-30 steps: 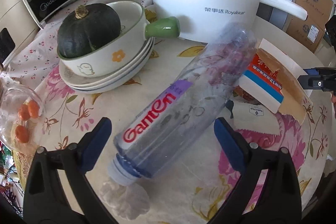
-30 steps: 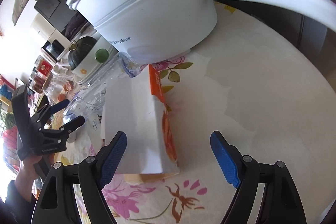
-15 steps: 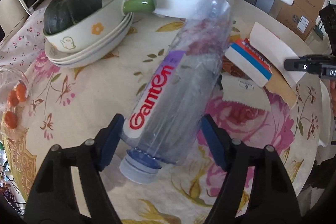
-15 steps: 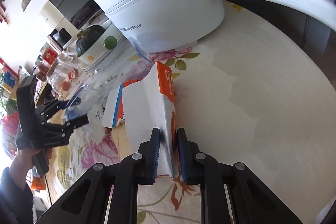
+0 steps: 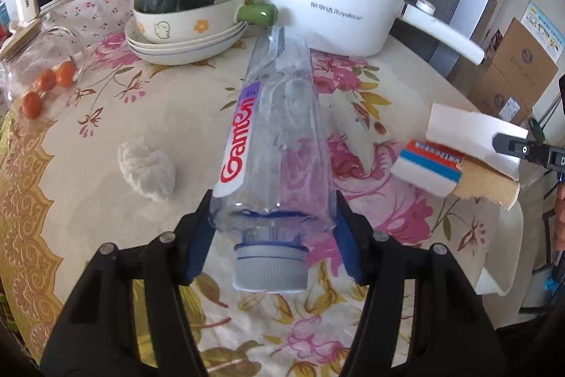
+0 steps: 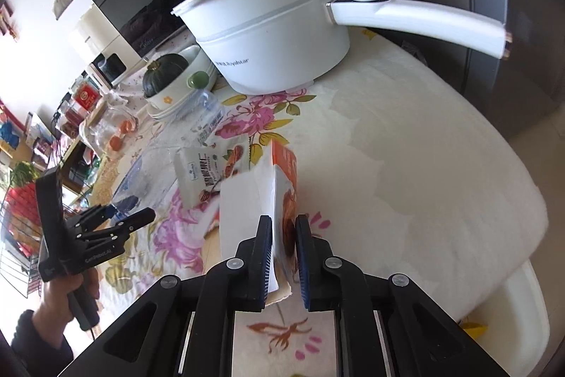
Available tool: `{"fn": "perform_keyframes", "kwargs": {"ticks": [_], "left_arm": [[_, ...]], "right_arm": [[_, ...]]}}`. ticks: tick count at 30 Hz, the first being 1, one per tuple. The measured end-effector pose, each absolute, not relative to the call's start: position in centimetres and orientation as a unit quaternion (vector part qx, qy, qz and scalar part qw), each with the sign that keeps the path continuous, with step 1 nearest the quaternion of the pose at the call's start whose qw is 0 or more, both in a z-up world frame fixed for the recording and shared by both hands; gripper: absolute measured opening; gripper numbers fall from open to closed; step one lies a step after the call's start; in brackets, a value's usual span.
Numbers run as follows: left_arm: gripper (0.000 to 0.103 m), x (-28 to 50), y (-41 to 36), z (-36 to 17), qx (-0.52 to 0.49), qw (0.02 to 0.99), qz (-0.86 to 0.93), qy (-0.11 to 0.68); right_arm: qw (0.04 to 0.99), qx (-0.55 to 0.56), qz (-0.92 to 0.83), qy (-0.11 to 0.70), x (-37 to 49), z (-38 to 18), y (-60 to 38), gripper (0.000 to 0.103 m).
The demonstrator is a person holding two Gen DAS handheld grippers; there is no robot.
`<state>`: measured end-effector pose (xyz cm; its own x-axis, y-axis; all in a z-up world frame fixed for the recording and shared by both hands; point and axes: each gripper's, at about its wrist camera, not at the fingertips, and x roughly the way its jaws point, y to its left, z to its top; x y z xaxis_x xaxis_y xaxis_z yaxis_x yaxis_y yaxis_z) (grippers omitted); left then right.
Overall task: Collect trash
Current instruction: 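Lift the bottle and paper box and carry both toward the white bin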
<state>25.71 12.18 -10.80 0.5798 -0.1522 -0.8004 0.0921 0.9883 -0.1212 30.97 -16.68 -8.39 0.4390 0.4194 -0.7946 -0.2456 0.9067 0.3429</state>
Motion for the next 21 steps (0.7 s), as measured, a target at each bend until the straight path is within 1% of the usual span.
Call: {"fn": "perform_keyframes", "kwargs": {"ticks": [5,13,21], "left_arm": [[0.063,22.9,12.3,-8.3,-0.066,0.904,-0.055,0.419],[0.063,18.0,12.8,-5.8,-0.105,0.912,-0.044,0.394],[0.062,13.7,12.9,-3.9,-0.130,0.925,-0.035,0.356]], "right_arm": [[0.852,0.094,0.192,0.478,28.5,-6.1,-17.5,0.013],[0.860,0.101,0.186,0.464,23.8,-3.6,-19.3,0.013],[0.857,0.118,0.165,0.473,20.6,-3.7,-21.2,0.013]]}}
